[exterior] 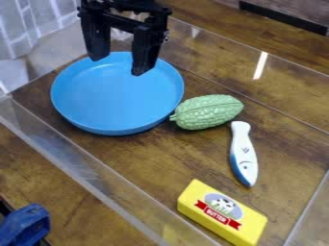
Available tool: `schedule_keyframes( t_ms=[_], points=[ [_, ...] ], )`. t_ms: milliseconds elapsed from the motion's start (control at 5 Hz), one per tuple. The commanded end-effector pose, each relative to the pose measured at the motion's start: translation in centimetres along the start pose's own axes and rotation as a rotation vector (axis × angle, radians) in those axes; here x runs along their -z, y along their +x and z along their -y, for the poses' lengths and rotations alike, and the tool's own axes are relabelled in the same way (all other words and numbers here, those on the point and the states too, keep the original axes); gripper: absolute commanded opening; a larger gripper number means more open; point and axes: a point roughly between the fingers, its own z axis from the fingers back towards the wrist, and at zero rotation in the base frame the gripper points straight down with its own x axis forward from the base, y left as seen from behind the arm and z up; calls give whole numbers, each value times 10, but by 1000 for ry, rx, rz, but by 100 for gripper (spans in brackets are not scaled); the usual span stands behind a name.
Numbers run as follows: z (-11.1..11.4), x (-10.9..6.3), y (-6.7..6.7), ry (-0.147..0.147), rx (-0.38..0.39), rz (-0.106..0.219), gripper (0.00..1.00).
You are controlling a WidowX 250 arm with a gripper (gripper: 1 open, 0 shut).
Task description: Put the yellow brick in the blue tray
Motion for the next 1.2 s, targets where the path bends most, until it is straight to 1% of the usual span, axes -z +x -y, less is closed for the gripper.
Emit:
schedule_keyframes(
  t_ms=[0, 200, 400, 600, 800, 1000],
  points=[
    [11, 6, 2, 0, 64, -8, 100],
    [35, 14, 9, -6, 154, 5, 100],
    [55, 19, 27, -12, 184, 35, 100],
    [65, 21, 45, -25, 219, 58, 100],
    [66, 22, 56, -48, 237, 79, 100],
    [72, 27, 56, -68, 198, 82, 100]
  ],
)
